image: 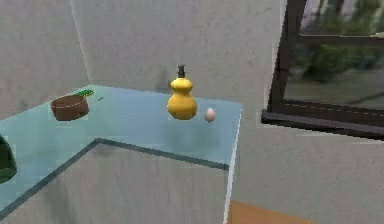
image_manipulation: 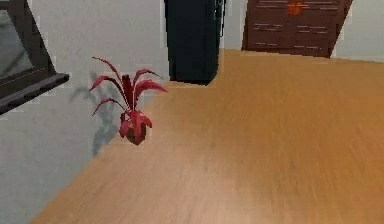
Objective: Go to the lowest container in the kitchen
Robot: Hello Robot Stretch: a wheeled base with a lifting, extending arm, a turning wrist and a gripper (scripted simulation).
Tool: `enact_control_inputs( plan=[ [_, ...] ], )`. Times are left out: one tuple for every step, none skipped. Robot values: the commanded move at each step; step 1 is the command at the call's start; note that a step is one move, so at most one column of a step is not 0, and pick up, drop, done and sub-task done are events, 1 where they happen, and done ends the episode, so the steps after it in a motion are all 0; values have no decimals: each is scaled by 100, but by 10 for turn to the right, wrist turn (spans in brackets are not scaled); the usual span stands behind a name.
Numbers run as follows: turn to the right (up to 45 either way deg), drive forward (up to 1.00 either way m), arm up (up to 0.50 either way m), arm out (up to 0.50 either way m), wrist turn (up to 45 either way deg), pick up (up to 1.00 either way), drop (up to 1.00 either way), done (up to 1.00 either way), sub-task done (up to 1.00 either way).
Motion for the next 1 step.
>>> enact_control_inputs(
  plan=[
    [0, 5, 0, 0, 0, 0, 0, 0, 0]
  ],
)
